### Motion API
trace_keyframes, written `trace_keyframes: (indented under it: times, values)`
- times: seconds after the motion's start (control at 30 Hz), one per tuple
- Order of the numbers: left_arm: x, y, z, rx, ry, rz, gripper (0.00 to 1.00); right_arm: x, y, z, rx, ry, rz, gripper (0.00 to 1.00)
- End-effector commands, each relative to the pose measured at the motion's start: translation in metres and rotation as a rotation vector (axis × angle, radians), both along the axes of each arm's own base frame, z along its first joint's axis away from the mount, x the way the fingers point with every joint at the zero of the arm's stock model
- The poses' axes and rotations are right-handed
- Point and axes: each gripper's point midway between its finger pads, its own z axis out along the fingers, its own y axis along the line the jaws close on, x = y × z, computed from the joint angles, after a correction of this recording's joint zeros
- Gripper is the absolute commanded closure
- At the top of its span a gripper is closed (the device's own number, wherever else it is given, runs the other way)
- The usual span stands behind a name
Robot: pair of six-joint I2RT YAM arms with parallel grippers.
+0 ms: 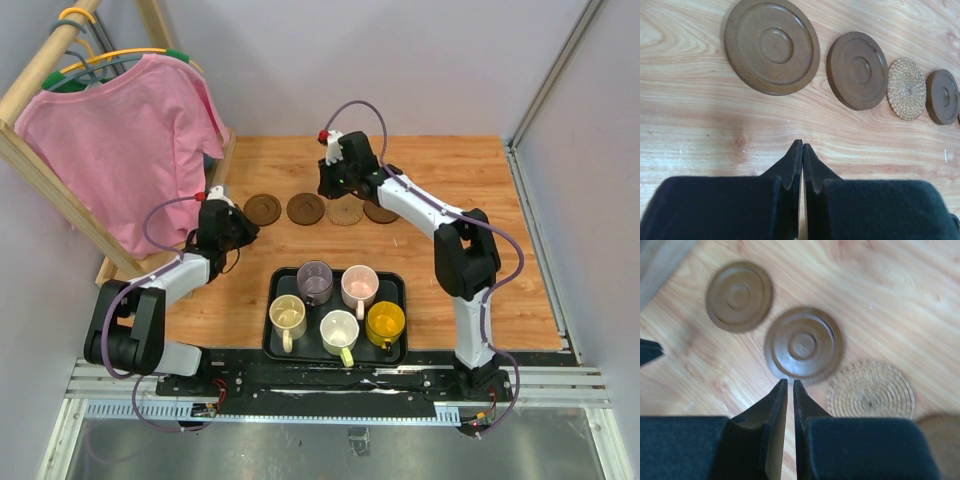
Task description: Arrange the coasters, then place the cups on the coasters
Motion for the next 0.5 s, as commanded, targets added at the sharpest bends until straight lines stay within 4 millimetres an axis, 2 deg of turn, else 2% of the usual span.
trace_keyframes:
  times: [0.0, 0.2, 0.33, 0.47]
  values:
    - [-0.001, -0.017, 0.006, -0.007, -0.056, -0.071, 0.95, -0.004, -0.054, -0.037, -0.086, 0.059, -0.126, 0.9]
    - [-0.002, -0.025, 0.0, -0.016, -0.042, -0.091, 0.95, -0.011, -0.092, -0.058, -0.158, 0.1, -0.197, 0.93]
    - [-0.003, -0.029, -0.001, -0.015, -0.04, -0.1, 0.95, -0.006, -0.113, -0.066, -0.156, 0.131, -0.25, 0.93]
    - [-0.003, -0.031, -0.002, -0.01, -0.04, -0.109, 0.95, 0.006, -0.133, -0.064, -0.142, 0.136, -0.301, 0.93]
